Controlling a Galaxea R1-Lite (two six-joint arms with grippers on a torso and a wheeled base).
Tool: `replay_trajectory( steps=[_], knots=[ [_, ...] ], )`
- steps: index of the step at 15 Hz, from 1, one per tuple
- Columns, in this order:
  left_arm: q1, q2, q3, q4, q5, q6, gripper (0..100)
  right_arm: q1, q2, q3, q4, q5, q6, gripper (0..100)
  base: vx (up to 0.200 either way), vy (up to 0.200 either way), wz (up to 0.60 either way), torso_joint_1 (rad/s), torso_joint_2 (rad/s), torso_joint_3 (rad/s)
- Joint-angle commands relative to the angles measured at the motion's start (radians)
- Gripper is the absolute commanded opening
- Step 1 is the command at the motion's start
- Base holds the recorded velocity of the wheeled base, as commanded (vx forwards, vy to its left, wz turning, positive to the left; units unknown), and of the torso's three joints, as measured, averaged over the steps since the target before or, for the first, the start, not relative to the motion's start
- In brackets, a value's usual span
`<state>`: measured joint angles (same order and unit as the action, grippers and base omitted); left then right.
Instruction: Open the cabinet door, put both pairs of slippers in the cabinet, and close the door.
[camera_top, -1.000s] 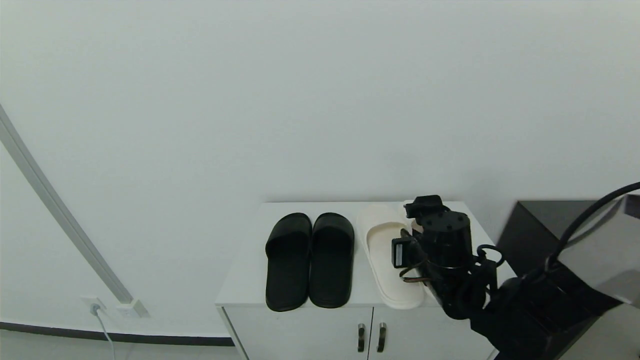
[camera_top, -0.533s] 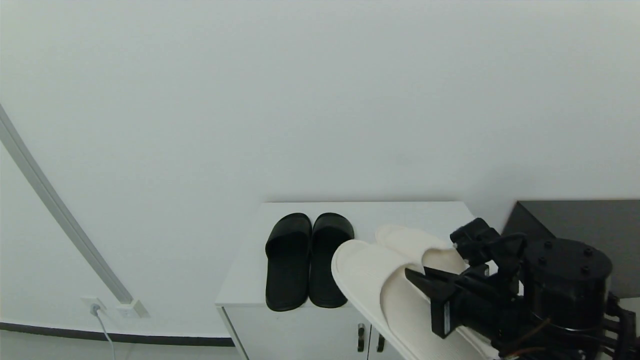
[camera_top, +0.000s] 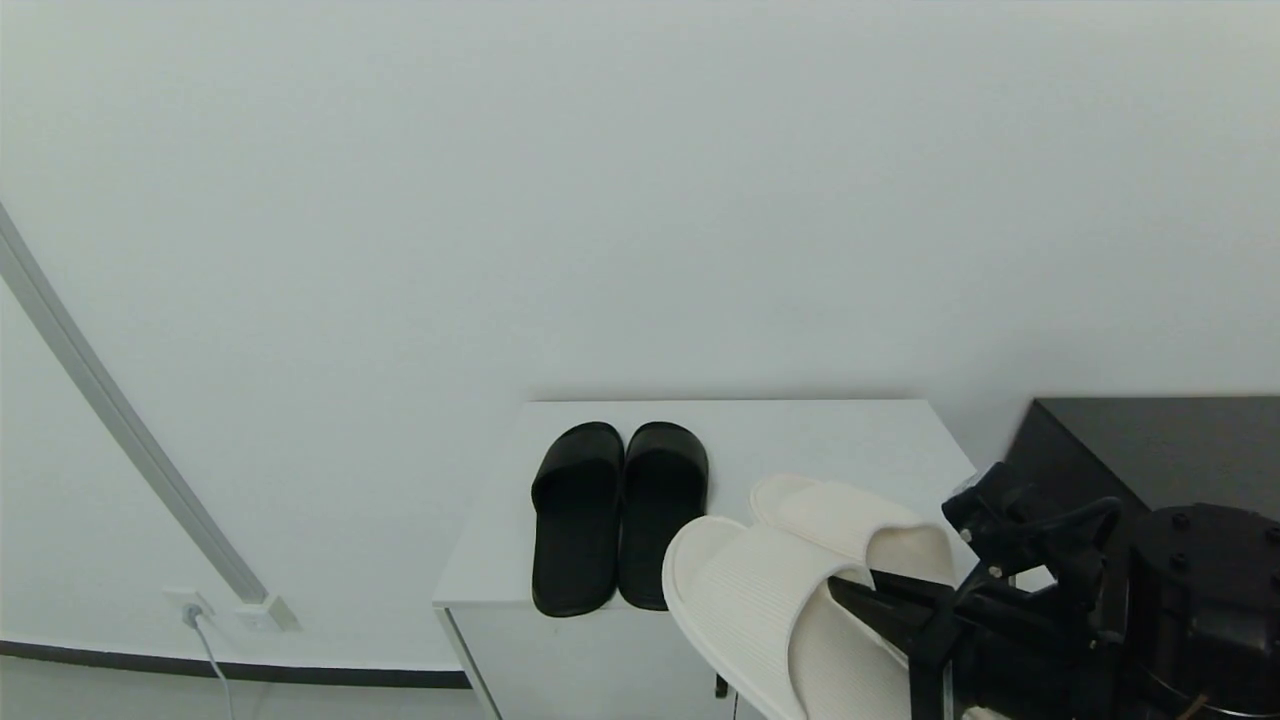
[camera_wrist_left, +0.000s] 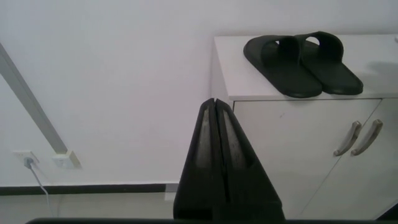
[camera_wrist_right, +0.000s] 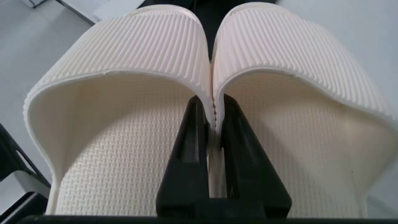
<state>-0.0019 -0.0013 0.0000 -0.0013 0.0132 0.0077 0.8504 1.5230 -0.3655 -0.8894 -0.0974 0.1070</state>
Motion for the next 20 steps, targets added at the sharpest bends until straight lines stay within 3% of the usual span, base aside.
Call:
replay_trajectory(
  steps=[1, 5, 20],
  knots=[
    [0.000, 0.001, 0.000, 0.000, 0.001, 0.000, 0, 0.001, -0.006, 0.004, 0.000, 0.001, 0.000, 0, -0.200, 0.000, 0.00, 0.017, 0.01, -0.002],
    [0.000, 0.001, 0.000, 0.000, 0.001, 0.000, 0, 0.001, 0.002, 0.010, -0.002, -0.002, -0.003, 0, -0.200, 0.000, 0.00, -0.004, 0.00, 0.002],
    [0.000, 0.001, 0.000, 0.000, 0.001, -0.008, 0, 0.002, -0.003, 0.043, -0.006, -0.001, -0.027, 0, 0.000, 0.000, 0.00, 0.000, 0.00, 0.000]
  ],
)
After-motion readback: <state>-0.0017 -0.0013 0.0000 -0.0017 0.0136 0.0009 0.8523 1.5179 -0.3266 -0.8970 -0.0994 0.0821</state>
